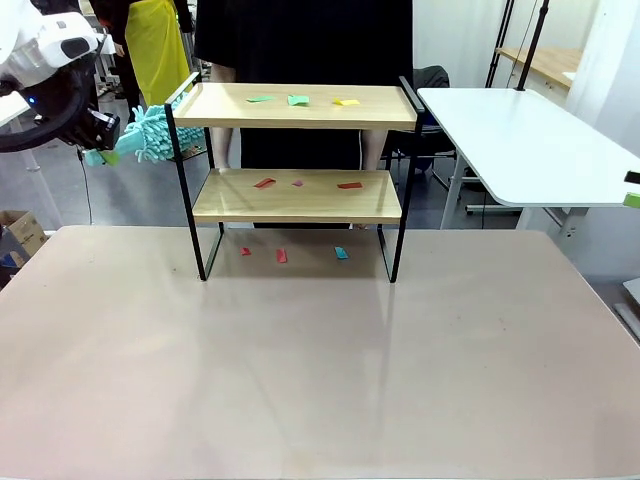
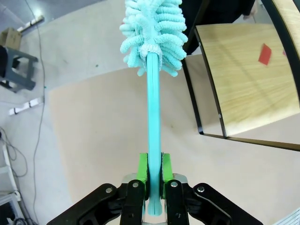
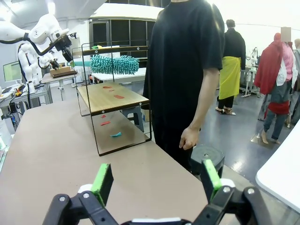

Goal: Clean the shelf.
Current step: Pick up the Duster handed by the human, then clean the specific section of the Shelf indicated by the human with the Duster.

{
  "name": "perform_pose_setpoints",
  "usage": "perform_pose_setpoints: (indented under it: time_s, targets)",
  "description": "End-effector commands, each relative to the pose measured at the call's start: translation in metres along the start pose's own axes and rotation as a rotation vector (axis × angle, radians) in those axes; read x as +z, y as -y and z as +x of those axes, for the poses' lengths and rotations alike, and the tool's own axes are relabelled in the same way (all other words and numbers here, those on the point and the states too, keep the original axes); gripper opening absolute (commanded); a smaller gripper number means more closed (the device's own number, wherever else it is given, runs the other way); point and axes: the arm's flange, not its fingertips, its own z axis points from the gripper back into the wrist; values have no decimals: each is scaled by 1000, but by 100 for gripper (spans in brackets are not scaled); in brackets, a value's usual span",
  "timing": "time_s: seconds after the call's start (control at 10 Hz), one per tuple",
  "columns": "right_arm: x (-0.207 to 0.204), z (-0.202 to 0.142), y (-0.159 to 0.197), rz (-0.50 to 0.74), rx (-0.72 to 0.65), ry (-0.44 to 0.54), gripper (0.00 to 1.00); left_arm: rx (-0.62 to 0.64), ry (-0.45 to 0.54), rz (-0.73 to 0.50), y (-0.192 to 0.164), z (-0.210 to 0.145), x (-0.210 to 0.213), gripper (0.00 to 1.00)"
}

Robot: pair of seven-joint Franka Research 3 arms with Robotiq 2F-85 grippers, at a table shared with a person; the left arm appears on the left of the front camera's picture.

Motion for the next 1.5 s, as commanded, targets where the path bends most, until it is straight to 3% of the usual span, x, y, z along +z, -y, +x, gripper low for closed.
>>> perform_pose_setpoints:
  time_s: [0.0, 0.4, 0.5, 0.8, 1.0, 1.2, 1.4]
  targets:
    - [-3, 7, -2, -8, -16, -22, 100, -19, 4, 1, 0, 0, 2, 0]
    - [-3, 7, -2, -8, -16, -22, 100, -19, 4, 1, 0, 0, 2, 0]
    - [-3, 7, -2, -8, -16, -22, 100, -2, 0, -1, 1, 0, 0, 14]
    - [-3, 7, -2, -8, -16, -22, 100, -288, -77, 40, -57, 7, 58, 14]
    - [-3, 7, -2, -8, -16, -22, 100, -499, -156, 50, -72, 1, 91, 14]
    - [-3, 7, -2, -8, -16, -22, 100, -741, -266, 55, -80, -4, 119, 14]
    - [-3, 7, -2, -8, -16, -22, 100, -993, -459, 134, -82, -19, 143, 14]
